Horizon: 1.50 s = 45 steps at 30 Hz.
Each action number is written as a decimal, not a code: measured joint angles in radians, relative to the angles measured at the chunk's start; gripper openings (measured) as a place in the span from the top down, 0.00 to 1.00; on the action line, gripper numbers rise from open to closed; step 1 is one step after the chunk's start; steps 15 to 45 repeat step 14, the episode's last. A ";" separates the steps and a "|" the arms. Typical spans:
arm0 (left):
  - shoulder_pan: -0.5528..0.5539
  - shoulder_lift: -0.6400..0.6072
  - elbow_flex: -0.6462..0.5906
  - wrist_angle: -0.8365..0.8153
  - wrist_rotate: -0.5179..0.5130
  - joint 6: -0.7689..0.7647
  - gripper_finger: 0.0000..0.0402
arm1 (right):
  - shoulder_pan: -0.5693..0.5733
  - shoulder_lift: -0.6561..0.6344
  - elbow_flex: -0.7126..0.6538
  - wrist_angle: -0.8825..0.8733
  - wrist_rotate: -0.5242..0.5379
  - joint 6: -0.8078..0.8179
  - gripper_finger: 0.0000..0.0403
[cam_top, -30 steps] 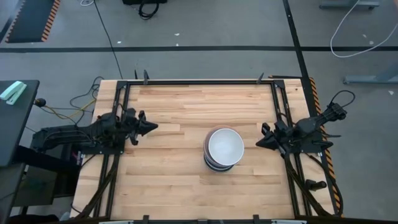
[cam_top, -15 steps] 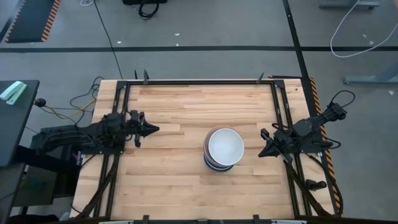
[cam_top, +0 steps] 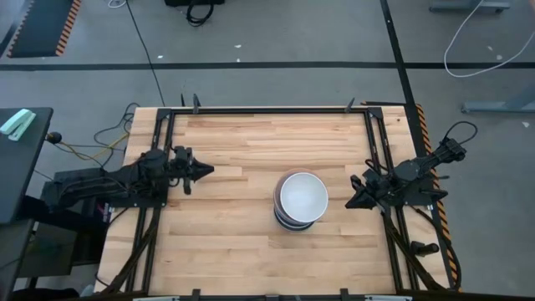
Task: Nest bowls inside each other
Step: Return to Home Position
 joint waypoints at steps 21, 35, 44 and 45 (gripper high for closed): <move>0.002 0.000 0.000 0.002 -0.001 -0.138 0.92 | 0.000 0.001 0.000 0.003 0.034 -0.137 0.96; 0.002 0.000 0.000 0.002 -0.001 -0.138 0.92 | 0.000 0.001 0.000 0.003 0.034 -0.137 0.96; 0.002 0.000 0.000 0.002 -0.001 -0.138 0.92 | 0.000 0.001 0.000 0.003 0.034 -0.137 0.96; 0.002 0.000 0.000 0.002 -0.001 -0.138 0.92 | 0.000 0.001 0.000 0.003 0.034 -0.137 0.96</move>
